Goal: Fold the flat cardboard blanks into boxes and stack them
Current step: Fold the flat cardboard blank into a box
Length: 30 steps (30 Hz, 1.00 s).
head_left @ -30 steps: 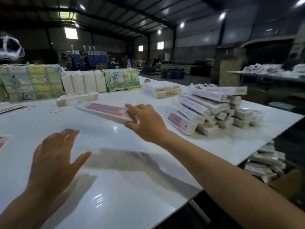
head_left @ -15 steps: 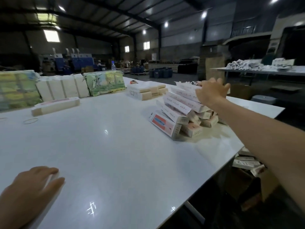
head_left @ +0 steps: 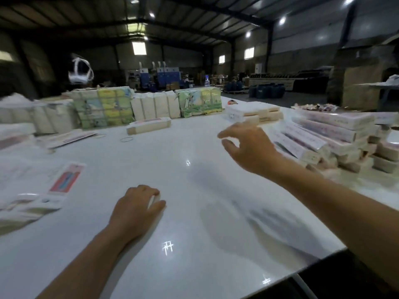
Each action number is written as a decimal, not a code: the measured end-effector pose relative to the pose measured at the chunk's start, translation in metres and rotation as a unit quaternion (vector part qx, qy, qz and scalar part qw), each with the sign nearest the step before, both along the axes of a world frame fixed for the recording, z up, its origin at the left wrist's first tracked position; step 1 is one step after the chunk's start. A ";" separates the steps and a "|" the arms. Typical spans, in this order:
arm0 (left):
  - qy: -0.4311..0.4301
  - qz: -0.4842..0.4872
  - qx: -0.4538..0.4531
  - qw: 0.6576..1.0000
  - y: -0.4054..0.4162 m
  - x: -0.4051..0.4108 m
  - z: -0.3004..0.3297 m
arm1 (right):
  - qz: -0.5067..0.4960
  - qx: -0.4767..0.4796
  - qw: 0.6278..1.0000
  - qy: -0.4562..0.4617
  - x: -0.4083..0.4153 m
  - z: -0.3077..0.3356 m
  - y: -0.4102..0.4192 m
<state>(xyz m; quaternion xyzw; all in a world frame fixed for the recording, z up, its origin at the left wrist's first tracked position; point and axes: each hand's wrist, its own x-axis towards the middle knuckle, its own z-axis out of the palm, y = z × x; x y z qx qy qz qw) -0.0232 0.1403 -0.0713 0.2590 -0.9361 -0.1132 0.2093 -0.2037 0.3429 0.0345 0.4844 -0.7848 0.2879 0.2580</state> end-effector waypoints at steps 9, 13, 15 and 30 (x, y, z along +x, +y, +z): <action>-0.013 0.013 0.023 1.000 0.004 0.003 0.003 | 0.061 0.190 0.977 -0.075 0.040 -0.099 -0.051; -0.021 0.019 0.129 0.991 -0.010 0.003 0.022 | 0.067 0.181 0.979 -0.063 0.038 -0.100 -0.053; 0.016 0.047 0.207 0.977 -0.038 0.008 0.041 | 0.070 0.178 0.979 -0.066 0.038 -0.102 -0.054; -0.095 0.442 0.095 0.887 -0.208 0.083 0.055 | 0.079 0.147 0.981 -0.094 0.041 -0.102 -0.056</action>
